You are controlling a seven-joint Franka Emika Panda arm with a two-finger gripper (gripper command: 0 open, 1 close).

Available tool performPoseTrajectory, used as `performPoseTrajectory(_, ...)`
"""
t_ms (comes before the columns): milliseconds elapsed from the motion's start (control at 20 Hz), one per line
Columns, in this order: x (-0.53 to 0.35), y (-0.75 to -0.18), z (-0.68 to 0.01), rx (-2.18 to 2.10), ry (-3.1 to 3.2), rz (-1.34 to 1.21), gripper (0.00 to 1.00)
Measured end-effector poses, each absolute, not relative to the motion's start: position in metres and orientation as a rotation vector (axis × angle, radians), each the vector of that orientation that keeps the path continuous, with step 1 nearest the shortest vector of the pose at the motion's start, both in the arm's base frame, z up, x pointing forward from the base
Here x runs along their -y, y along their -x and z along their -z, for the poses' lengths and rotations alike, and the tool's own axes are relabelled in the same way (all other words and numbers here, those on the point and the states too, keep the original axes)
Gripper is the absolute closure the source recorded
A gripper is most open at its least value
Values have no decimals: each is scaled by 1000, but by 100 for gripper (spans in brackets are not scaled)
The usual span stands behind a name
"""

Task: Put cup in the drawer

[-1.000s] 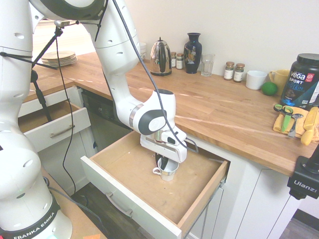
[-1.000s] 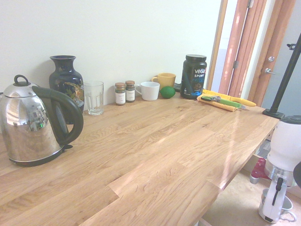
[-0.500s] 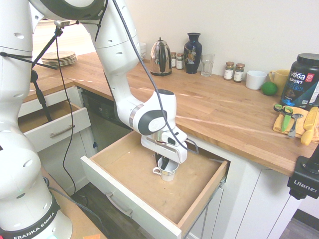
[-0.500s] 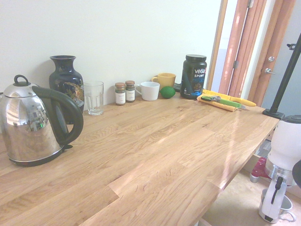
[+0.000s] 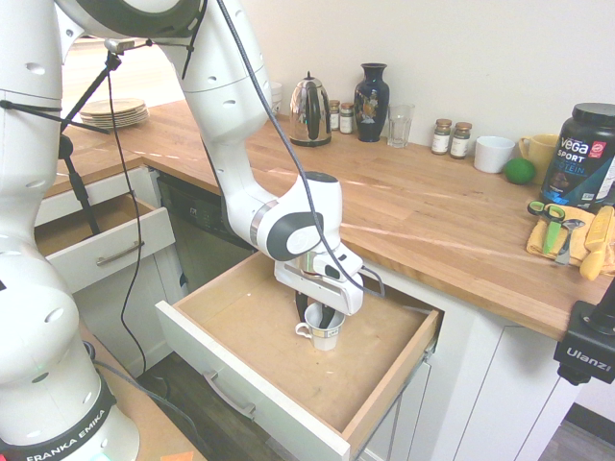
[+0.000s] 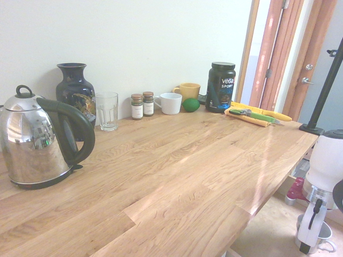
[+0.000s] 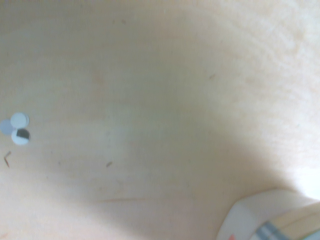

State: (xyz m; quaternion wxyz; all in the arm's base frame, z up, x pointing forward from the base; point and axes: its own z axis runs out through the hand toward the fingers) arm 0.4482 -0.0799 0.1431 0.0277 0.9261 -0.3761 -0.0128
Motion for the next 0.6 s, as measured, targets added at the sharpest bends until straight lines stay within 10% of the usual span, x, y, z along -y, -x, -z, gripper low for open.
performPoseTrajectory(600, 74, -440, -203, 1184, -2901, -86, 0)
